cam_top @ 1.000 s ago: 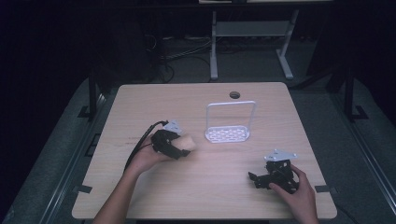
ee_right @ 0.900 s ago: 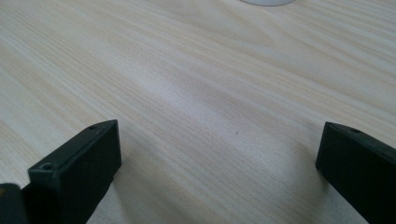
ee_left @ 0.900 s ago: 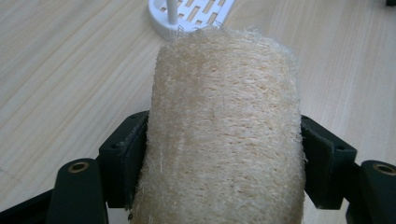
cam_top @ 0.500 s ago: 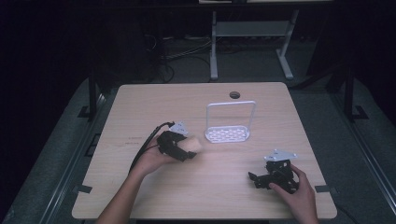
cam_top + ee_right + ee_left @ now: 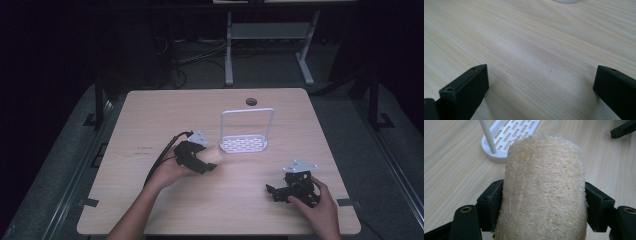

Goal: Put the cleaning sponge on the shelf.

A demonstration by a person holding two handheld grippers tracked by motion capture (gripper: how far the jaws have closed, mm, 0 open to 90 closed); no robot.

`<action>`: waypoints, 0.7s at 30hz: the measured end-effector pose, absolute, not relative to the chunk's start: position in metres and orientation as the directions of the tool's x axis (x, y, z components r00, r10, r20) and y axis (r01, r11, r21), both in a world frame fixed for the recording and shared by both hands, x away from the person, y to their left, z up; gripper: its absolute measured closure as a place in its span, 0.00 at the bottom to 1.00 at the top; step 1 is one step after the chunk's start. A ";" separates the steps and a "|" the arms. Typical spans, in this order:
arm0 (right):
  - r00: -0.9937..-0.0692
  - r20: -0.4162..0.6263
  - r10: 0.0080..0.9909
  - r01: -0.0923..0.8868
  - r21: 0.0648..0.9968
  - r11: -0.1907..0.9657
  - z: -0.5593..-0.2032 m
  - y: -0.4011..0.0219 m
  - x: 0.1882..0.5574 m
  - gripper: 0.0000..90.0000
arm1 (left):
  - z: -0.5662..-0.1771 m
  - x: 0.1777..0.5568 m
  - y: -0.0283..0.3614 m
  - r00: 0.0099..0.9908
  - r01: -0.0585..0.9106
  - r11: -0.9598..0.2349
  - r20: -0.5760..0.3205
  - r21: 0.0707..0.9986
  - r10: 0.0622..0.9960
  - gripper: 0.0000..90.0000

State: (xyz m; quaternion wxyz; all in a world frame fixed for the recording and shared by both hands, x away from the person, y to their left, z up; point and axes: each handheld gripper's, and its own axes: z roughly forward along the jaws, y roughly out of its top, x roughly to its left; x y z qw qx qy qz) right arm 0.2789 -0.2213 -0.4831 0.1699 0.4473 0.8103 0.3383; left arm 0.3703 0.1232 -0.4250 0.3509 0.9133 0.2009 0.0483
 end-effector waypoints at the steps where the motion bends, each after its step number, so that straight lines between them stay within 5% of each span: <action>1: -0.542 0.027 0.840 0.610 0.700 0.371 -0.483 -0.221 0.279 0.00 | -0.425 0.370 0.122 0.914 0.333 -0.671 -0.054 0.662 0.401 0.30; 21: -0.543 0.025 0.840 0.609 0.700 0.372 -0.483 -0.221 0.279 0.00 | -0.419 0.375 0.092 0.916 0.320 -0.653 -0.048 0.686 0.398 0.30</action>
